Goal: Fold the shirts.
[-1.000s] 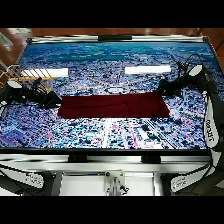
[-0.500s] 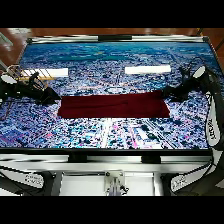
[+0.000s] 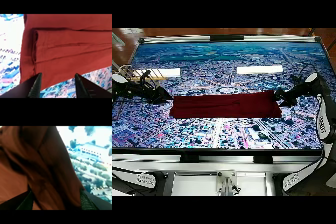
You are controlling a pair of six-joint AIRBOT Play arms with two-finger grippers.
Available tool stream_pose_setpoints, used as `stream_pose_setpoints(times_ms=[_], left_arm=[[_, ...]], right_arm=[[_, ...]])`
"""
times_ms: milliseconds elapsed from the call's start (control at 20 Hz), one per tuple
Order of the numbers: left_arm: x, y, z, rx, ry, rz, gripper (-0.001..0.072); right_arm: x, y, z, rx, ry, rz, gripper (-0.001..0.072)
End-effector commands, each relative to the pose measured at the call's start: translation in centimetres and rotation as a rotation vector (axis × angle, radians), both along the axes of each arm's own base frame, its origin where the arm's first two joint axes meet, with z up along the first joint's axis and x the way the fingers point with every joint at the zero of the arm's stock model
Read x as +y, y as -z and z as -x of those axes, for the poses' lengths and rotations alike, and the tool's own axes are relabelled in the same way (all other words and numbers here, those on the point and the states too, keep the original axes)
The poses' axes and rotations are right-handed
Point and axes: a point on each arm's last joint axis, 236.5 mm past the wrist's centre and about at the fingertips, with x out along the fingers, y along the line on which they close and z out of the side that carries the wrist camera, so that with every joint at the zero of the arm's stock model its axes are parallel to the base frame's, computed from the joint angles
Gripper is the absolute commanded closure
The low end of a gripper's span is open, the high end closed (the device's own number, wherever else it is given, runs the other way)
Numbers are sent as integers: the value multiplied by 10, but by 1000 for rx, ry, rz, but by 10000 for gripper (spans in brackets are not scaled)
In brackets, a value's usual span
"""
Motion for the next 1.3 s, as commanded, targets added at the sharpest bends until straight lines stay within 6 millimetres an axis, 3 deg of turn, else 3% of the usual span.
stream_pose_setpoints(times_ms=[0, 50, 100, 150, 200, 350, 400, 500, 650, 850, 950, 1050, 1250], left_arm=[[0, -5, -2, -28, 21, -8, 222], [-1, -9, -3, -49, 36, -12, 277], [-2, -12, -6, -70, 40, -11, 278], [-3, -16, -9, -86, 37, -14, 277], [-6, -21, -13, -101, 40, -13, 277], [-31, -42, -29, -169, 51, 34, 278], [-49, -50, -34, -194, 55, 69, 328], [-101, -65, -37, -226, 93, 161, 552], [-184, -61, -28, -265, 207, 163, 669], [-284, -56, -14, -341, 265, 162, 670], [-321, -49, -8, -356, 249, 169, 670], [-347, -39, 1, -355, 254, 173, 670], [-381, -22, 24, -294, 279, 219, 670]], right_arm=[[13, 13, 0, 44, 40, -71, 39], [16, 13, -1, 43, 44, -85, 124], [18, 11, -2, 35, 41, -95, 314], [21, 8, -4, 26, 40, -112, 575], [24, 3, -6, 11, 39, -128, 653], [33, -36, -18, -108, -1, -160, 659], [35, -54, -21, -146, 0, -164, 659], [39, -92, -18, -189, 15, -173, 659], [47, -144, 1, -224, -3, -181, 659], [55, -204, 28, -283, -2, -171, 659], [58, -228, 39, -316, 3, -165, 659], [61, -246, 51, -340, 0, -160, 659], [67, -282, 72, -390, 22, -158, 658]])
